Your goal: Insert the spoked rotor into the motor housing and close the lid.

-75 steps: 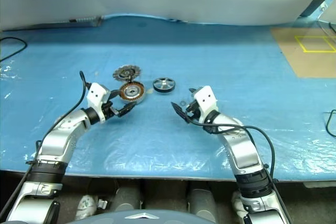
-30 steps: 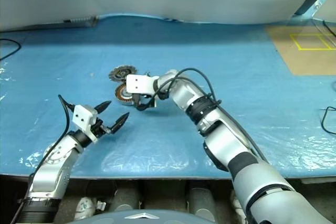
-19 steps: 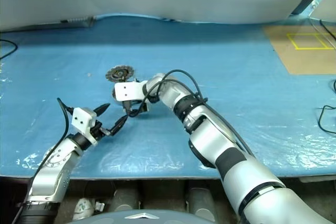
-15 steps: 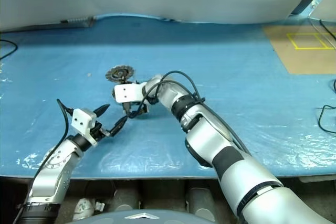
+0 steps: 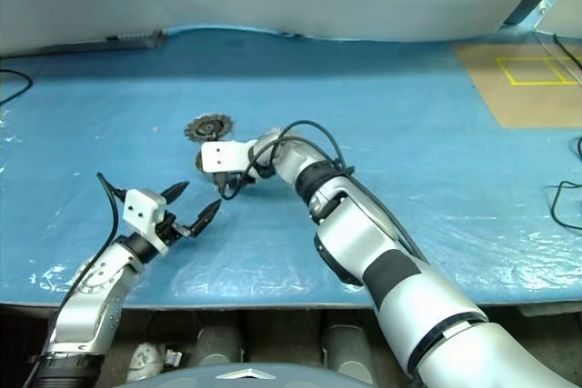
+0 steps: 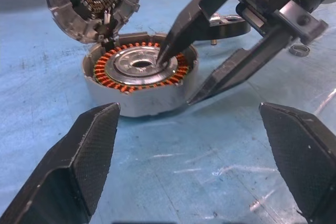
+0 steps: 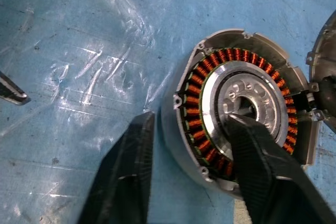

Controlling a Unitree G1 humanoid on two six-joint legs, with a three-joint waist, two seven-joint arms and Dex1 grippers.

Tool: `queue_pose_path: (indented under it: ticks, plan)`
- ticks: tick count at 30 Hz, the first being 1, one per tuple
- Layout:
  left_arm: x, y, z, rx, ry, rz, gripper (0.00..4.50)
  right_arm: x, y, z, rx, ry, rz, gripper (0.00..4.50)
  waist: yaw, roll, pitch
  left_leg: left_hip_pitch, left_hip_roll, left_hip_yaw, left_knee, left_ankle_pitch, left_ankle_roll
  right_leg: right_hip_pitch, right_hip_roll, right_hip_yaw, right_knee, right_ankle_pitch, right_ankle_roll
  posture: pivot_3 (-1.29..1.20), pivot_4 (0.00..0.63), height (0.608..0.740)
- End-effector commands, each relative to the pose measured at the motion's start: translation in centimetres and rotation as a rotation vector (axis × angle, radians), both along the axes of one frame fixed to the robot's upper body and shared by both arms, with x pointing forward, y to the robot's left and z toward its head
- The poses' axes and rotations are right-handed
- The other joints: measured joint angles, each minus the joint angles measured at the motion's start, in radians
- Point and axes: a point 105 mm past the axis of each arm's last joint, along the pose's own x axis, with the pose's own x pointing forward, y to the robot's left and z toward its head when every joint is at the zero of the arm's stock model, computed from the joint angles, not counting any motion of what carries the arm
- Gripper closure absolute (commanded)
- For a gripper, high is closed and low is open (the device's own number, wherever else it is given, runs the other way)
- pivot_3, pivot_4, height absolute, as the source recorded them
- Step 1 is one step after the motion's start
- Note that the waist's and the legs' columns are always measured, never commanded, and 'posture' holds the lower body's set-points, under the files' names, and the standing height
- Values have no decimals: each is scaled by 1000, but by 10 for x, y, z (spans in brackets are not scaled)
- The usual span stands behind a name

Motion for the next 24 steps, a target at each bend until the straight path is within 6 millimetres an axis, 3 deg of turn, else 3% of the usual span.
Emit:
queue_pose_path:
  ticks: [1,3,13,15,24]
  plan:
    - [1,-1,10,1,-45,-10,0,1,2,10,2,-25,22,3330,0,0,0,0,0,0,0,0,0,0,0,0,0,0,0,0,150,740]
    - [2,-1,9,2,-43,-12,0,2,2,11,4,-28,21,4040,0,0,0,1,0,0,0,0,0,0,0,0,1,0,0,0,150,740]
    - [3,-1,8,3,-44,-15,0,0,-5,12,5,6,34,4040,1,0,0,0,1,0,2,-2,3,0,0,0,2,0,0,0,150,740]
    - [3,-1,8,3,-44,-14,0,-2,-8,9,-3,21,41,4492,1,0,0,-1,1,0,2,-2,3,0,0,0,2,0,0,0,150,740]
    - [5,-3,7,1,-38,-23,0,-8,-22,-2,-30,58,55,4492,2,0,0,-1,1,0,2,-2,3,-1,1,0,2,0,0,0,150,740]
